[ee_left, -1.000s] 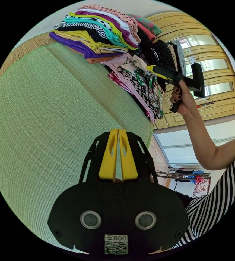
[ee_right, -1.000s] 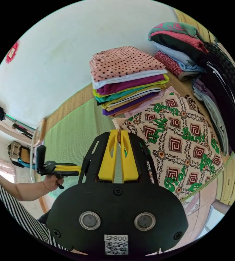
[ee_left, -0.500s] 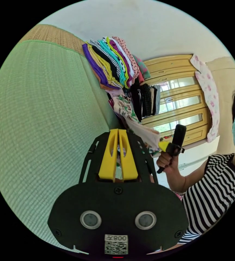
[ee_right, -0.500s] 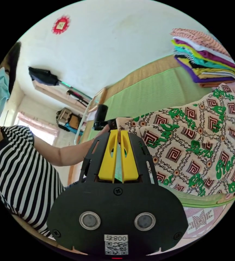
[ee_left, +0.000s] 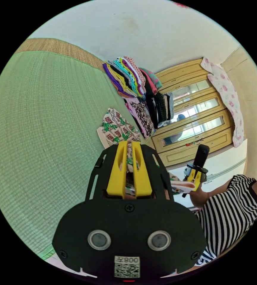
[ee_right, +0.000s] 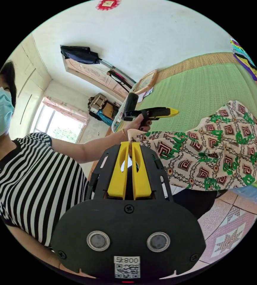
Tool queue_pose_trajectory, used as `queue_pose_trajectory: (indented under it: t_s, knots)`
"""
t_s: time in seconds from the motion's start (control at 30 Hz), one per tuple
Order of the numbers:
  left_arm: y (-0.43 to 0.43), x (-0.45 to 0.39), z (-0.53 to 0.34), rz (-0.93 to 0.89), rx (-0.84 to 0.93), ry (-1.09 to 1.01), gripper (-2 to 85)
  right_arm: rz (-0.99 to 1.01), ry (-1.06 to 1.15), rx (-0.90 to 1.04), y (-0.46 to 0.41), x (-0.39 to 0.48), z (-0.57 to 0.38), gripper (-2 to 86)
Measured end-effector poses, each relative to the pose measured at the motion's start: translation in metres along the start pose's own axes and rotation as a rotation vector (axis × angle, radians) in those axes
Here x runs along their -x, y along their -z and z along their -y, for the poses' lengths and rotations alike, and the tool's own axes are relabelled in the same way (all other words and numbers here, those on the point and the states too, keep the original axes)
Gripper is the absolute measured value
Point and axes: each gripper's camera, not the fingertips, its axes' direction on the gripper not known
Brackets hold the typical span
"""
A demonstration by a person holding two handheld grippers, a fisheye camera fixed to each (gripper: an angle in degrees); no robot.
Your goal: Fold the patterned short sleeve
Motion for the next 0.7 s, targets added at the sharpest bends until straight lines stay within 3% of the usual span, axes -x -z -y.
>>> queue_pose_trajectory:
  t_s: [0.33,0.6,0.7]
  knots:
    - [-0.012,0.074,-0.043,0.300,0.305,0.029,6.0,-0.032,-0.088,0.001,0.042,0.021,-0.080,1.3]
    - [0.016,0.120,-0.089,0.415,0.384,0.016,2.1,-0.009,-0.106,0.044,0.064,0.006,-0.095,1.2]
    - [0.044,0.138,-0.116,0.350,0.391,0.023,1.0,-0.001,-0.110,0.045,0.072,0.002,-0.103,1.2]
